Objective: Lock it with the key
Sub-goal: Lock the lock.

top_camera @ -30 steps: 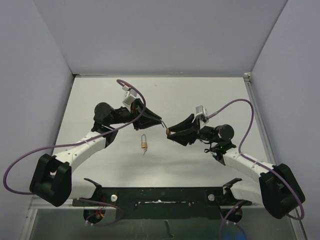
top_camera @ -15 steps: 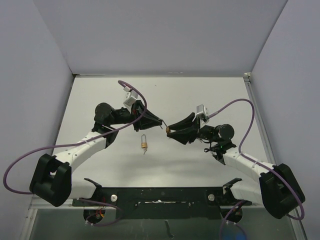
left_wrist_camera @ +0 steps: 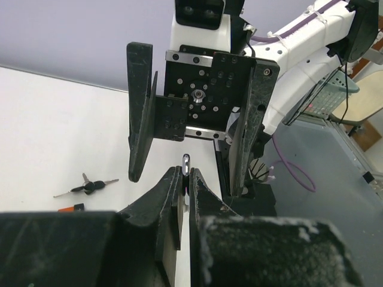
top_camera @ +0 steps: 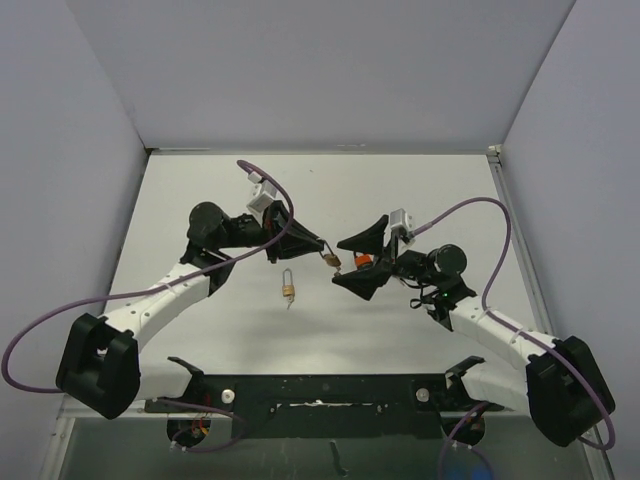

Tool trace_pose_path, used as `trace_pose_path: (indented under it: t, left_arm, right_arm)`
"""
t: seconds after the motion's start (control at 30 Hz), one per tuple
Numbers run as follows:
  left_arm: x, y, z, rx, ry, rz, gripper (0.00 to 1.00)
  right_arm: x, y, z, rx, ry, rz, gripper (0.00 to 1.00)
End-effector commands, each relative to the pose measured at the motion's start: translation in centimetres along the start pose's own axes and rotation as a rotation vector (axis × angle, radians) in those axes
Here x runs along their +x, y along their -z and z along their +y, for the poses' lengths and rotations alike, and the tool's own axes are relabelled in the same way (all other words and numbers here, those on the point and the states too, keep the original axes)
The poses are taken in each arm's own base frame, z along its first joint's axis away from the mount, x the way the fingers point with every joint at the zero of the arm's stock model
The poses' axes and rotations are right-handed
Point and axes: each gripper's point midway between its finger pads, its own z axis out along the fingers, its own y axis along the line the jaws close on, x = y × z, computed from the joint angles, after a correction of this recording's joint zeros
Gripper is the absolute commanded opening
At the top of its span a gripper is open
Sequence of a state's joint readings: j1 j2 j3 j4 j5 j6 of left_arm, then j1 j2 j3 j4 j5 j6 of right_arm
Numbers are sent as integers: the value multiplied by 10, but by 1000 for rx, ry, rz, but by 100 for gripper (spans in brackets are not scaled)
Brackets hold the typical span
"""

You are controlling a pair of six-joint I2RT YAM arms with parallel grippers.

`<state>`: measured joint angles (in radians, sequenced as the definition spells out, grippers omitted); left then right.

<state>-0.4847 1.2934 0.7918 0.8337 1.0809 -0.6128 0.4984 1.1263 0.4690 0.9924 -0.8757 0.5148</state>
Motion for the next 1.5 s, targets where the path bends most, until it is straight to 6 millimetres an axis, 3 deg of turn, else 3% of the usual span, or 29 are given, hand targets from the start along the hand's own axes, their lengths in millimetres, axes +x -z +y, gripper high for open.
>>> trace_pose_path:
  t: [0.0,0.17,0.33,0.63,1.1,1.47]
  left_arm:
    - [-44,-4,-28,51,-158,-19,0]
    - [-44,-3,-39,90,-155,5,0]
    - [-40,-5,-39,73,-147,27,0]
    - [-31,-20,-36,-15,-196,100,0]
    - [-33,-15,-28,-101,-229,131,0]
    - [-31,-16,-26,-106,-226,133,0]
  right_arm:
    - [-31,-2,2,34,112,-32,90]
    - [-41,6,0,112,133,-28,91]
    - [-47,5,2,116,132,-28,83]
    - [-35,-11,4,85,145,51,67]
    - [-20,-12,-5,118,146,100,49]
    - [-13,-20,-5,102,127,109,42]
